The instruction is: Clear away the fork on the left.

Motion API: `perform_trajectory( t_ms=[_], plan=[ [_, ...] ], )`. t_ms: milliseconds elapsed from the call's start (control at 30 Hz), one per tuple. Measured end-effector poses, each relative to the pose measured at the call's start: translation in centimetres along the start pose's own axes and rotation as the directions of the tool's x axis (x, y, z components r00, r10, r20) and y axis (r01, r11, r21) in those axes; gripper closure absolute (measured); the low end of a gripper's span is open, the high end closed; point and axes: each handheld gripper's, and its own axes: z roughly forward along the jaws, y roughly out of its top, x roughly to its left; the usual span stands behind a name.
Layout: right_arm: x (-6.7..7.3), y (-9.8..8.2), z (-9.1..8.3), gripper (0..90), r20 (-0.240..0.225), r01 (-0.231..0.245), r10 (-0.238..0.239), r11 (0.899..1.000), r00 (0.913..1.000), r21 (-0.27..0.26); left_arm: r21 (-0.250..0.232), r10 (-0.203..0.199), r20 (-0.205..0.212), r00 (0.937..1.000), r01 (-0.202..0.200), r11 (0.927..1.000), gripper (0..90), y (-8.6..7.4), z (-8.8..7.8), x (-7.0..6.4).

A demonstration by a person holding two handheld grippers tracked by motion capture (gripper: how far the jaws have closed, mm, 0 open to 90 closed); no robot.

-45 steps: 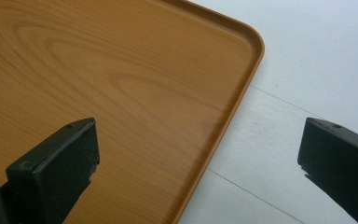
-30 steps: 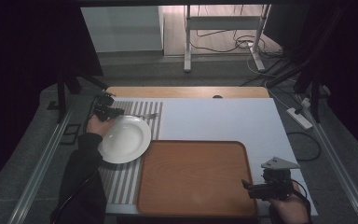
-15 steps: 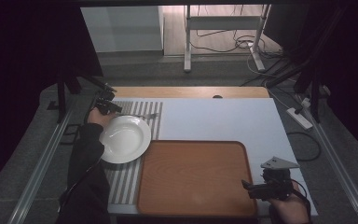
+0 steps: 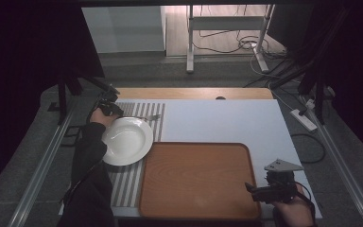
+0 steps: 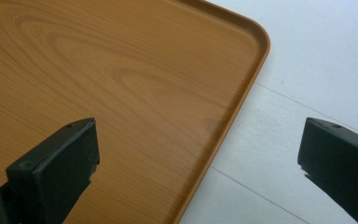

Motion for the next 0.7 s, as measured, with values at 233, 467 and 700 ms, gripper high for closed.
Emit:
perform_trajectory(
  t_ms=[233,467,700],
  plan=[
    [0.1,0.0,0.0,0.0,0.002,0.007,-0.007,1.000,1.0000,0.005,0.022,0.046,0.031,0.9985,-0.047,0.9987,89.3,-1.2,-0.5,-0.3],
    [0.1,0.1,0.1,0.0,0.002,0.015,-0.015,1.000,0.9999,0.009,0.020,0.076,0.061,0.9952,-0.078,0.9968,89.3,-1.9,-0.7,-0.5],
    [0.1,0.1,0.1,0.0,0.001,0.015,-0.015,1.000,0.9999,0.010,-0.026,0.074,0.053,0.9958,-0.073,0.9970,85.8,-1.7,-1.0,-0.5]
  ],
)
